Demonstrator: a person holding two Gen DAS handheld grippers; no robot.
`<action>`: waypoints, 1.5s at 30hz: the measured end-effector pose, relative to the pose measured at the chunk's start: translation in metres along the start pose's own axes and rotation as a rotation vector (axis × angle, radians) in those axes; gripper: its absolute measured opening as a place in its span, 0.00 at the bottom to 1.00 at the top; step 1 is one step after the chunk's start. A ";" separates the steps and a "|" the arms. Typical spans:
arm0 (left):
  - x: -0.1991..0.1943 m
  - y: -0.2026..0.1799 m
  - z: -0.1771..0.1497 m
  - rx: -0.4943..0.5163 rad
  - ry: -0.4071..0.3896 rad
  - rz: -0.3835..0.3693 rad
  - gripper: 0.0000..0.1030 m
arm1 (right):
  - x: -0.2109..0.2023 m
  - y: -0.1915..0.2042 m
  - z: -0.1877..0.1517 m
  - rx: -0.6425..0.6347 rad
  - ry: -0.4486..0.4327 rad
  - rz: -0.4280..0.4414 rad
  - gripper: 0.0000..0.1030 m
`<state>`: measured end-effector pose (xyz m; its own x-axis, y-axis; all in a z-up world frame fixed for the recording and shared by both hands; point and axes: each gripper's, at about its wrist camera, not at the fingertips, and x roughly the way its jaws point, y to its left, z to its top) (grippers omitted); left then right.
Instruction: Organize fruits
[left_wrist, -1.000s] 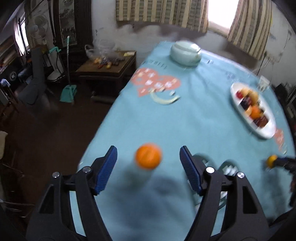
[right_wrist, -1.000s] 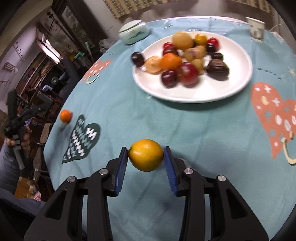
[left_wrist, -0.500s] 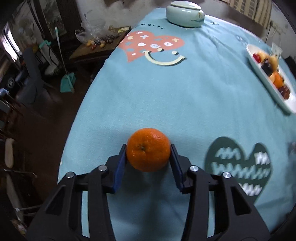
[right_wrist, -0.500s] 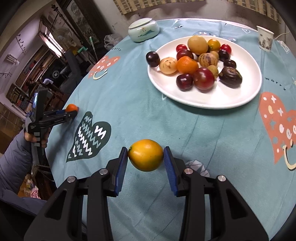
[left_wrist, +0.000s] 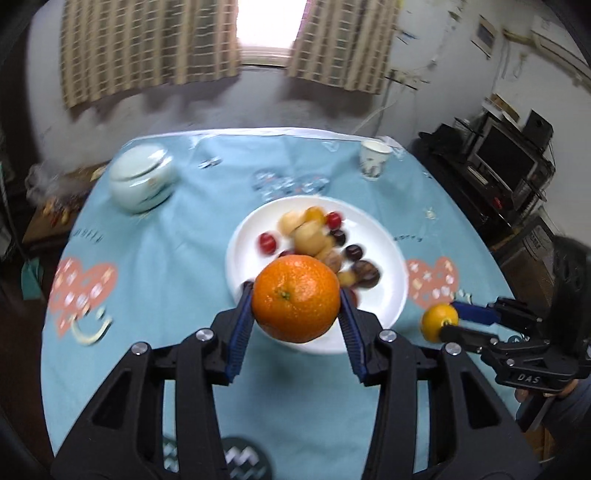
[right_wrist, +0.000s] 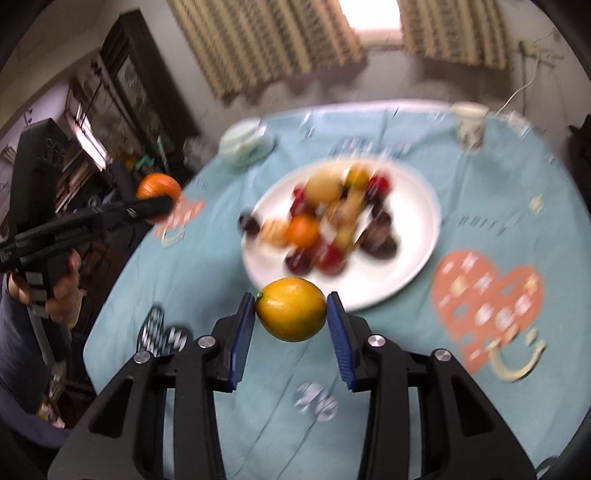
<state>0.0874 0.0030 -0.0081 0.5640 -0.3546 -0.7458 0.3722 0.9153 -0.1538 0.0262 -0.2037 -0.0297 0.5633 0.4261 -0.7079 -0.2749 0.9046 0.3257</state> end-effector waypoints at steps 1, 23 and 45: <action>0.007 -0.006 0.005 0.006 0.008 -0.002 0.44 | -0.003 -0.004 0.005 0.002 -0.016 -0.006 0.39; 0.131 -0.020 0.030 0.013 0.159 0.177 0.58 | 0.107 -0.060 0.103 0.036 0.036 -0.062 0.43; -0.008 -0.058 0.004 0.037 -0.060 0.269 0.87 | -0.034 -0.012 0.017 0.079 -0.137 -0.114 0.61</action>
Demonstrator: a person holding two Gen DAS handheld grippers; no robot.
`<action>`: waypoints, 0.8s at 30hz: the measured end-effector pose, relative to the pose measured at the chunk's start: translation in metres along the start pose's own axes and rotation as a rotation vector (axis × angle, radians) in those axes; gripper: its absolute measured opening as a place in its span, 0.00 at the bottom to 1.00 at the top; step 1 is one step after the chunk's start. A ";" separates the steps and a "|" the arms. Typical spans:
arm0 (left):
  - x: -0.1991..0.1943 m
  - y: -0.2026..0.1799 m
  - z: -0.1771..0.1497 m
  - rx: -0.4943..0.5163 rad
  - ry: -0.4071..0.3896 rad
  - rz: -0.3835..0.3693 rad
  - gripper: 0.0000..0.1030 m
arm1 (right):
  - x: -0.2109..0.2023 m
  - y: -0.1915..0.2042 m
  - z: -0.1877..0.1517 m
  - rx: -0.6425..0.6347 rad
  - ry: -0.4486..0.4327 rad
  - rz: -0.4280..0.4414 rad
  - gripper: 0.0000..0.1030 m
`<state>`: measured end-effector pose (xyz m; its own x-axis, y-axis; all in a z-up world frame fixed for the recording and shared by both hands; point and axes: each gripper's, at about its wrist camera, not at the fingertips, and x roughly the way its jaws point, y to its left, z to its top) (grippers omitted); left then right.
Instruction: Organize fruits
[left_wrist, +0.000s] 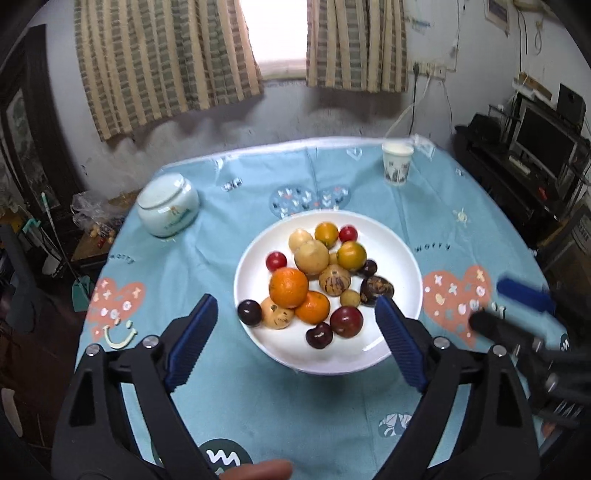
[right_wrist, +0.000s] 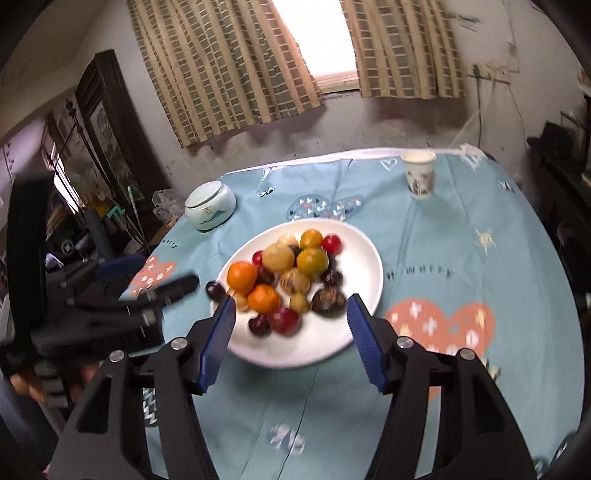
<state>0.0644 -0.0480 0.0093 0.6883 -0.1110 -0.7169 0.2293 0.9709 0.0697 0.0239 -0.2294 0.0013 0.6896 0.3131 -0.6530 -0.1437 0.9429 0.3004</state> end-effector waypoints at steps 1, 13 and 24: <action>-0.007 0.001 0.001 -0.012 -0.018 0.002 0.89 | -0.003 0.002 -0.005 0.001 0.005 -0.005 0.61; -0.044 0.000 -0.007 -0.041 -0.105 0.023 0.95 | -0.027 0.038 -0.038 -0.098 0.026 -0.007 0.62; -0.046 0.011 -0.005 -0.068 -0.053 0.063 0.97 | -0.025 0.043 -0.046 -0.137 0.036 -0.036 0.62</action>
